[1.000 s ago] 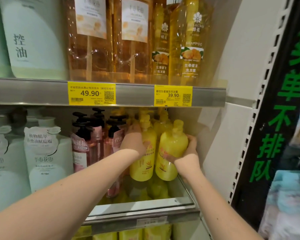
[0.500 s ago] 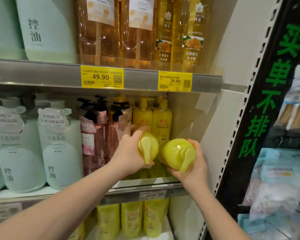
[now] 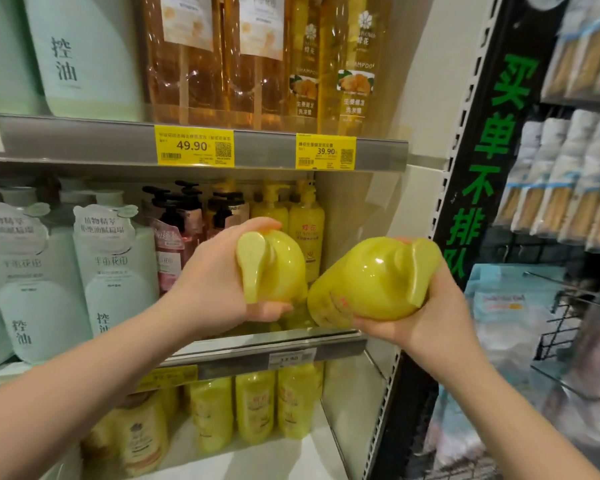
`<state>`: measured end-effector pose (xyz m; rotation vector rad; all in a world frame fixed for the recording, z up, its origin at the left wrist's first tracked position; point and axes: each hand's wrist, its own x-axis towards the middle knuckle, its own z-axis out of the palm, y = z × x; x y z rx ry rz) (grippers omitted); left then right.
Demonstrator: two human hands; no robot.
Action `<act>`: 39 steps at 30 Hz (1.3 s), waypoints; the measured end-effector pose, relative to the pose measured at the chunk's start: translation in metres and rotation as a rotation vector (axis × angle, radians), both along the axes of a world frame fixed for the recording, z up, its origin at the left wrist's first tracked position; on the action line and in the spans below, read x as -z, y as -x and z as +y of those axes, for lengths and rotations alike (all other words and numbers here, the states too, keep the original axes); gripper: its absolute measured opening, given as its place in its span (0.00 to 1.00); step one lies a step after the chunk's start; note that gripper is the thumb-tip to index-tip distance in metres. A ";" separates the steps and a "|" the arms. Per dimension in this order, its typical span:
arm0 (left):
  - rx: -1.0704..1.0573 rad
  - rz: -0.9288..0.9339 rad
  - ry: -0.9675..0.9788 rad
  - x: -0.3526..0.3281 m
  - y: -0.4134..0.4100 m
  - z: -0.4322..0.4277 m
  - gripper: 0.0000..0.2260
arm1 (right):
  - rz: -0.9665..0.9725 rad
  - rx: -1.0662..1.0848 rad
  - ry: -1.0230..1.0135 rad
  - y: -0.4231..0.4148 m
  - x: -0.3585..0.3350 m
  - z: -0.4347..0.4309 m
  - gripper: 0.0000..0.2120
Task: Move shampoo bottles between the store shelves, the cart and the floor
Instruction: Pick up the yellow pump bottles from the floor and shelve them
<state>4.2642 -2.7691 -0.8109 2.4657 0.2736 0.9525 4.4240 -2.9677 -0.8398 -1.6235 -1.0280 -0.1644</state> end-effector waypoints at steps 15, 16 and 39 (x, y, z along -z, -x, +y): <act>0.242 0.411 0.194 0.141 -0.003 -0.079 0.48 | 0.328 0.144 0.357 0.037 0.143 -0.107 0.47; 0.244 0.452 0.205 0.159 -0.007 -0.085 0.47 | 0.359 0.152 0.377 0.037 0.161 -0.110 0.45; 0.110 0.787 0.527 0.445 -0.074 -0.141 0.34 | 0.707 0.333 0.856 -0.002 0.415 -0.115 0.43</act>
